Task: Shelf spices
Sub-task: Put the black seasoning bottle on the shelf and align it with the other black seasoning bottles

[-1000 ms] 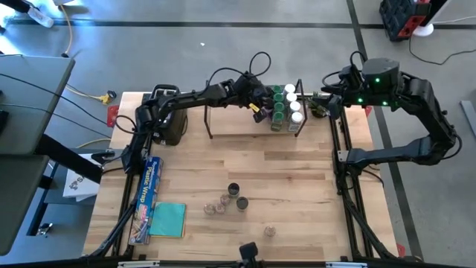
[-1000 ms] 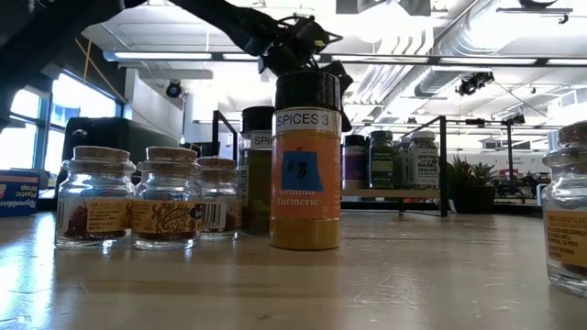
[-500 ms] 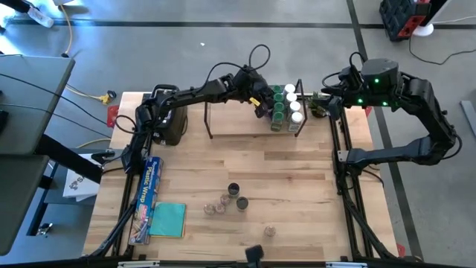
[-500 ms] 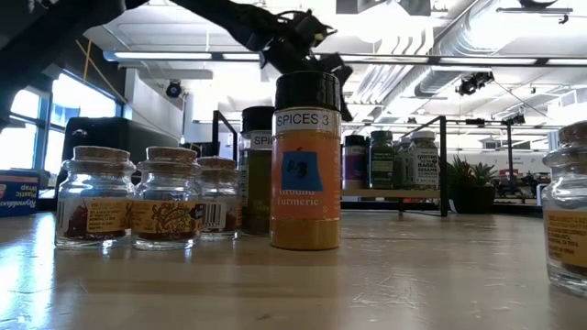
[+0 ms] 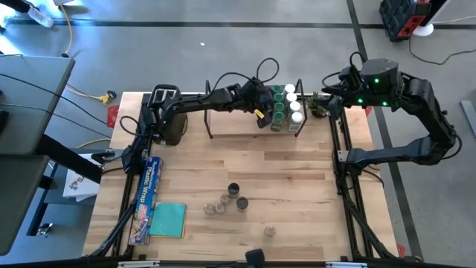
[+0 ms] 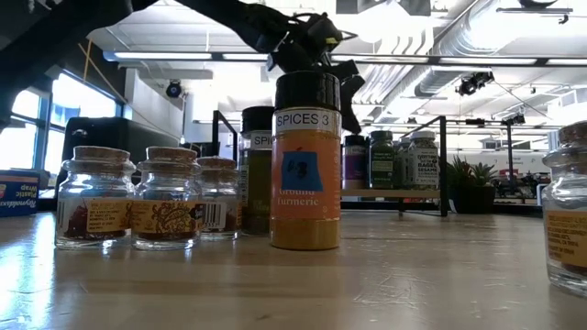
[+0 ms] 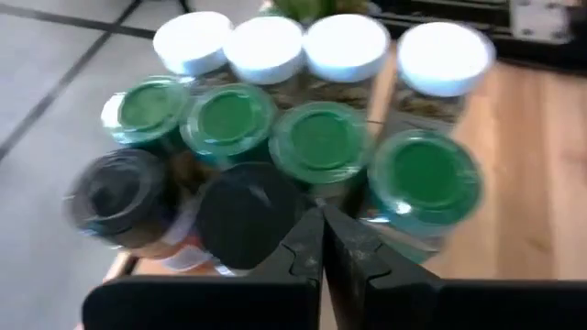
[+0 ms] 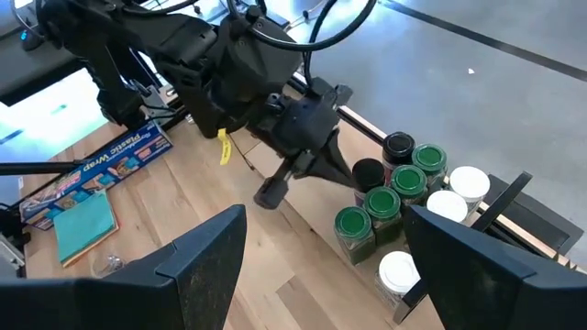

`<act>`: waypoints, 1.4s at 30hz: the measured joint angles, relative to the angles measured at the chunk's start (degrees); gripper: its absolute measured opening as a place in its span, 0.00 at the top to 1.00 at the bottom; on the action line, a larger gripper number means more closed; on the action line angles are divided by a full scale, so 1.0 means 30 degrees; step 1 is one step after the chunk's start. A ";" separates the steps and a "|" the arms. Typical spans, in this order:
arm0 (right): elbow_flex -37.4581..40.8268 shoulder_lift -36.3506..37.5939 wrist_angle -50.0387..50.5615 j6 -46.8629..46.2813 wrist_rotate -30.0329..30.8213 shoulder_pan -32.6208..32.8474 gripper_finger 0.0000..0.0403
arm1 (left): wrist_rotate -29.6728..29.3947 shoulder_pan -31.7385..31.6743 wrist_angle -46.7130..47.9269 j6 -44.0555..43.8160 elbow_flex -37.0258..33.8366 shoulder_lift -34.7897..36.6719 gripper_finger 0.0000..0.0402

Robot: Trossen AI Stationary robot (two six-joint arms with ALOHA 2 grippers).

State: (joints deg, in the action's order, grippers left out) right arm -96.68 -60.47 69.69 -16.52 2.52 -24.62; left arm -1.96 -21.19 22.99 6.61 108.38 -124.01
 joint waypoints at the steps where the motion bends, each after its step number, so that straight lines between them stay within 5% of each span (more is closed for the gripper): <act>1: 0.0000 0.0000 0.0000 -0.0001 0.0000 0.0000 0.28 | -0.0329 -0.0019 -0.0002 0.0015 0.0000 0.0000 1.00; 14: 0.0000 0.0000 0.0000 0.0003 -0.0007 0.0000 0.28 | -0.0581 -0.0694 -0.0054 0.0022 0.0000 0.0122 1.00; 26: 0.0003 -0.0007 0.0000 0.0054 0.0153 -0.0003 0.28 | -0.0598 0.1001 0.3201 -0.0198 -0.0007 0.2595 1.00; 37: 0.0000 -0.0560 -0.0796 0.2542 0.0130 -0.0007 0.28 | -0.2575 0.5514 1.0555 -0.1501 -0.0178 0.6524 1.00; 42: 0.0003 -0.1446 -0.1562 0.4168 0.0034 -0.0007 0.28 | -0.5322 0.8178 1.3140 -0.6419 -0.1601 0.7746 1.00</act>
State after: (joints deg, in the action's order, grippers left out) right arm -96.68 -64.81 65.00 -4.02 2.63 -24.64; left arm -17.92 3.34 62.41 -12.65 103.58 -100.77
